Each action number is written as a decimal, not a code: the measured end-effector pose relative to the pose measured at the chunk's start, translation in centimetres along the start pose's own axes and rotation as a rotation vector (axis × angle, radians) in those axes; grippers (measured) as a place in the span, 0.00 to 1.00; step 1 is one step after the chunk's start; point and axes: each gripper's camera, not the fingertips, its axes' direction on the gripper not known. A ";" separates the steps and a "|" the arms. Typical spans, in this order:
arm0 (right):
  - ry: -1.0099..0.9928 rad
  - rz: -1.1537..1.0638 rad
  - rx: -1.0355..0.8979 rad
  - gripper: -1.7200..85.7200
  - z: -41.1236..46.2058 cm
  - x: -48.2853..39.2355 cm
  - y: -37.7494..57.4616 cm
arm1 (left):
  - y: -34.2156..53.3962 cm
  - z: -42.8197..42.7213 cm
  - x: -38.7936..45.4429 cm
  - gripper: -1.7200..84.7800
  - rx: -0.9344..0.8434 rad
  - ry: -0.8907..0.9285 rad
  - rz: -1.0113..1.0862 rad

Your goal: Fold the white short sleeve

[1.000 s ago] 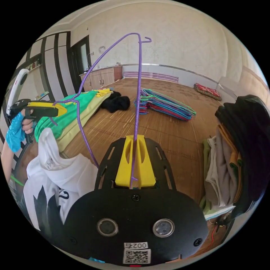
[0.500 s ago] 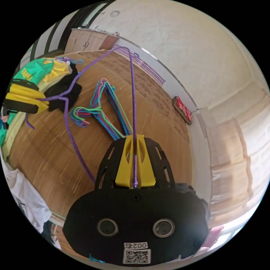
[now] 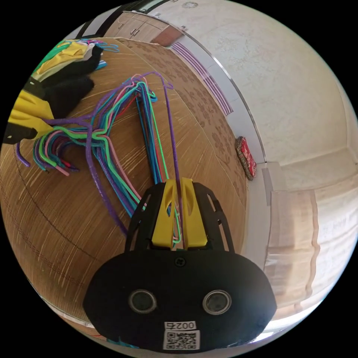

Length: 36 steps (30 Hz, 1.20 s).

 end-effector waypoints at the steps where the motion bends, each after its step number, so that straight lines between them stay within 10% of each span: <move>1: -0.019 -0.004 0.013 0.04 0.8 -0.3 -0.2 | -0.2 0.3 0.1 0.04 -0.001 0.006 -0.001; 14: -0.583 -0.023 0.251 0.17 1.8 0.7 3.6 | -7.7 6.5 4.0 0.14 -0.118 -0.070 -0.021; 36: -0.450 -0.096 0.076 0.11 5.3 -4.3 2.3 | -9.3 11.3 4.2 0.10 -0.344 -0.090 0.045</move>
